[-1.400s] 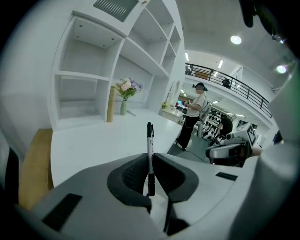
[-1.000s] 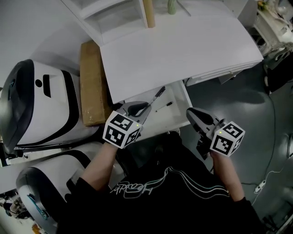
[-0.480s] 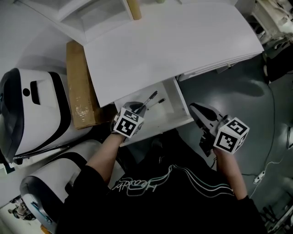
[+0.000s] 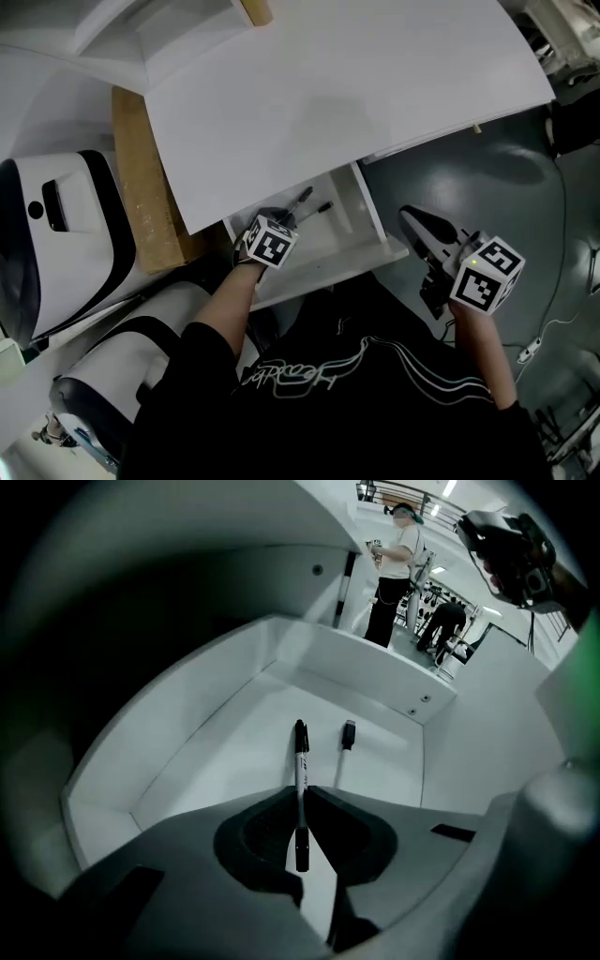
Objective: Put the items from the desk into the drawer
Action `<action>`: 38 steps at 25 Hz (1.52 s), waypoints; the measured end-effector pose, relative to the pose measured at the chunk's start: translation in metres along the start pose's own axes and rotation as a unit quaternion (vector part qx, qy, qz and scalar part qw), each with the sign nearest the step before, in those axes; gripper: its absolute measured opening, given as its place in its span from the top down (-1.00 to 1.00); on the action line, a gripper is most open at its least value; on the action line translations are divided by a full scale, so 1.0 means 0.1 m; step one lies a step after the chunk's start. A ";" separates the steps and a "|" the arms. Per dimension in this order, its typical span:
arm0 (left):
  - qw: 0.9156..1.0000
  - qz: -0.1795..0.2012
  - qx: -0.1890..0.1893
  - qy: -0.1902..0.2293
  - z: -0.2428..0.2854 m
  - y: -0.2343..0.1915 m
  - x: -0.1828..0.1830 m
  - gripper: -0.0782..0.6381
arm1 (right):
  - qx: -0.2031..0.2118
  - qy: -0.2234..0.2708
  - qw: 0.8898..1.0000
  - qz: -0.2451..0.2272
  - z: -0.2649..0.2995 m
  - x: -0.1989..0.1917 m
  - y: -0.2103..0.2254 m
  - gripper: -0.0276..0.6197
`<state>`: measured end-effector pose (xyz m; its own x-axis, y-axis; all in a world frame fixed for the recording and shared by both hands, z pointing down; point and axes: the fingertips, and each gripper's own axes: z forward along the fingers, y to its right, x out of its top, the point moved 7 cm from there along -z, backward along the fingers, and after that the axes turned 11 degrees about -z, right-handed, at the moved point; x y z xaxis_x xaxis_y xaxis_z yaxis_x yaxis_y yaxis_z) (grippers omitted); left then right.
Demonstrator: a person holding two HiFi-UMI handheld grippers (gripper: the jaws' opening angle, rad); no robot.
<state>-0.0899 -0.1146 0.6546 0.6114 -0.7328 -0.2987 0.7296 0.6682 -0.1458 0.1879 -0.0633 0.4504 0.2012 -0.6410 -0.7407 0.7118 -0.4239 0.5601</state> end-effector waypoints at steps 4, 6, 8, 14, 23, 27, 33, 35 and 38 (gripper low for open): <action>1.000 -0.007 -0.003 -0.010 0.14 -0.05 -0.05 0.63 | -0.002 -0.008 1.000 0.004 0.06 0.02 0.09 0.77; 1.000 -0.006 -0.007 -0.014 0.17 -0.06 -0.07 0.61 | -0.001 -0.009 1.000 0.003 0.09 0.05 0.10 0.77; 1.000 -0.012 -0.016 -0.017 0.18 -0.07 -0.07 0.43 | 0.000 -0.009 1.000 0.002 0.12 0.07 0.09 0.77; 0.998 -0.029 -0.043 0.022 -0.10 -0.02 0.06 0.21 | 0.008 -0.007 1.000 -0.007 0.19 0.07 -0.09 0.77; 0.990 -0.013 -0.053 0.130 -1.31 0.12 -0.04 0.31 | 0.029 0.008 0.999 -0.033 0.21 -0.05 -0.76 0.77; 0.975 -0.057 -0.046 0.208 -2.12 0.04 -0.18 0.44 | 0.039 0.023 0.998 -0.055 0.17 -0.08 -1.14 0.77; 0.928 -0.121 -0.076 0.343 -3.26 0.15 -0.38 0.63 | 0.060 0.047 0.993 -0.092 0.15 -0.05 -1.73 0.77; 0.912 -0.135 -0.098 0.376 -3.54 0.25 -0.47 0.65 | 0.070 0.056 0.990 -0.107 0.15 -0.02 -1.96 0.77; 0.884 -0.168 -0.138 0.414 -3.87 0.38 -0.60 0.67 | 0.084 0.067 0.984 -0.140 0.12 0.05 -2.32 0.77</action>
<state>-0.2176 0.0049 0.3017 -0.1429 -0.6269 -0.7659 0.6552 0.5201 -0.5479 0.0163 0.0240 0.3211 0.1087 -0.3982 -0.9108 0.6333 -0.6785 0.3722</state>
